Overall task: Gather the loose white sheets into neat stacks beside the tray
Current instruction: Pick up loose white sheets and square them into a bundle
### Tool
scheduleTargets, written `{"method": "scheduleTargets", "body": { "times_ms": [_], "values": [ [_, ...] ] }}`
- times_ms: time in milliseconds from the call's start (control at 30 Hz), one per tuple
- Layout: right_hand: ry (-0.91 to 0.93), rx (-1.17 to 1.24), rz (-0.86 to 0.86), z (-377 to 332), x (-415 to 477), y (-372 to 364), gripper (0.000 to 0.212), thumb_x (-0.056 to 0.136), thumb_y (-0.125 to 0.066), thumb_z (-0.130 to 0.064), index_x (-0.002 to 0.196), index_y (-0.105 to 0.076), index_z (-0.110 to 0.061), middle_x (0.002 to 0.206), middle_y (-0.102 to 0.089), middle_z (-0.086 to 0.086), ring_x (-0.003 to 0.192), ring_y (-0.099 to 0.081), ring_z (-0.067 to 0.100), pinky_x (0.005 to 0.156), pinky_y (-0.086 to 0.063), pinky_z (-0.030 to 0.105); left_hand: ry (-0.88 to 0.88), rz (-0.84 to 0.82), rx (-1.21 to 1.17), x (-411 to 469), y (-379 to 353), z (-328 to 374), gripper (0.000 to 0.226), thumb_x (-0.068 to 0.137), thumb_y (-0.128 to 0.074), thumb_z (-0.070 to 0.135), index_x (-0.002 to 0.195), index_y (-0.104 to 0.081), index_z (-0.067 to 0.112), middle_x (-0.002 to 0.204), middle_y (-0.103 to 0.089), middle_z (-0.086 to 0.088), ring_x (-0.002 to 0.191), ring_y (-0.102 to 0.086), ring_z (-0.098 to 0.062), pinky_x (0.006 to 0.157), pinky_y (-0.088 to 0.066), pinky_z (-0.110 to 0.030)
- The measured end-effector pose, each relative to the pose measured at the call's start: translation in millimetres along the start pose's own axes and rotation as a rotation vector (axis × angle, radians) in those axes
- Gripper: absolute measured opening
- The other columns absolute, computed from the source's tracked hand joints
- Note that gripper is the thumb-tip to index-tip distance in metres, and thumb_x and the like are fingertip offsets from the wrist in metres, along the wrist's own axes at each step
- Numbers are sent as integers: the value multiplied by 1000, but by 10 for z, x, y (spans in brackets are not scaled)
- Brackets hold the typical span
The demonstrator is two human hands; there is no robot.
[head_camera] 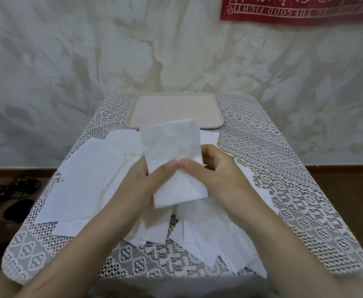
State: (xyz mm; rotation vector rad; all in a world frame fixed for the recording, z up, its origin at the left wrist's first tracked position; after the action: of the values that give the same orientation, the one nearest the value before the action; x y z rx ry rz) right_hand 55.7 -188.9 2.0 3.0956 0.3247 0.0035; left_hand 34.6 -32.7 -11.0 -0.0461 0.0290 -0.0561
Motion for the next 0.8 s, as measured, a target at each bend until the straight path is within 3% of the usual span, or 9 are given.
{"method": "scheduleTargets", "body": {
  "times_ms": [100, 200, 300, 433, 500, 567, 633, 800],
  "values": [
    [47, -89, 35, -38, 54, 180, 8, 94, -72, -21, 100, -73, -16, 91, -74, 8, 76, -71, 14, 71, -60, 34, -1, 84, -7, 37, 147, 34, 49, 88, -77, 30, 134, -65, 22, 121, -78, -1, 114, -73, -26, 99, -57, -48],
    [68, -314, 106, 0, 74, 564, 11, 92, -74, -16, 84, -75, -22, 73, -69, -8, 57, -57, 3, 58, -47, 26, 28, 140, -3, 53, 325, 36, 45, 86, -69, 39, 130, -66, 28, 116, -79, 3, 110, -75, -25, 93, -58, -46],
    [26, -567, 99, 109, 36, 795, 6, 87, -78, -27, 82, -75, -28, 73, -68, -16, 56, -53, 0, 63, -39, 24, 37, 122, 72, 17, 380, 3, 47, 86, -77, 43, 130, -65, 34, 118, -78, 5, 108, -75, -22, 97, -56, -50],
    [-58, -788, 85, 184, -32, 871, 19, 83, -80, -40, 99, -70, -35, 96, -66, -17, 77, -57, -3, 77, -44, 28, 46, 112, 135, -36, 345, -77, 49, 84, -78, 46, 130, -65, 38, 120, -77, 9, 108, -75, -18, 101, -55, -54],
    [-58, -806, 93, 176, -38, 863, 26, 82, -80, -42, 104, -68, -34, 102, -63, -16, 82, -54, -3, 80, -44, 30, 43, 114, 150, -64, 315, -83, 49, 83, -74, 49, 130, -64, 40, 121, -77, 11, 109, -75, -16, 102, -55, -53],
    [-48, -755, 109, 170, -26, 852, 25, 80, -83, -40, 99, -70, -30, 94, -64, -13, 76, -54, 1, 81, -47, 32, 43, 117, 145, -89, 289, -77, 49, 82, -71, 50, 130, -64, 40, 121, -77, 11, 109, -75, -16, 102, -55, -53],
    [-54, -721, 101, 185, -3, 834, 22, 79, -84, -37, 92, -68, -28, 84, -63, -11, 70, -54, 6, 76, -48, 33, 41, 116, 130, -102, 275, -75, 48, 85, -79, 47, 130, -64, 38, 119, -77, 10, 107, -75, -17, 100, -56, -52],
    [-42, -652, 79, 256, 83, 844, 24, 81, -84, -32, 74, -62, -24, 68, -58, -13, 60, -50, 7, 64, -41, 29, 30, 115, 112, -126, 242, -40, 47, 82, -68, 46, 128, -65, 37, 116, -78, 9, 103, -76, -16, 90, -57, -46]
  ]
}}
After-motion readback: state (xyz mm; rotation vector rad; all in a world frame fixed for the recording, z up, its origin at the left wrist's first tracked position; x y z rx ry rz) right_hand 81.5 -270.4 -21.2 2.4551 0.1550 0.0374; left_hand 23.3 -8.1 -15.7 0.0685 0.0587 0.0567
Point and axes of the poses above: each hand's wrist, its own x-axis towards the middle knuckle, its own y-axis out of the back of the hand, z = x × y, the point moved 8 cm from there along x, towards the middle knuckle
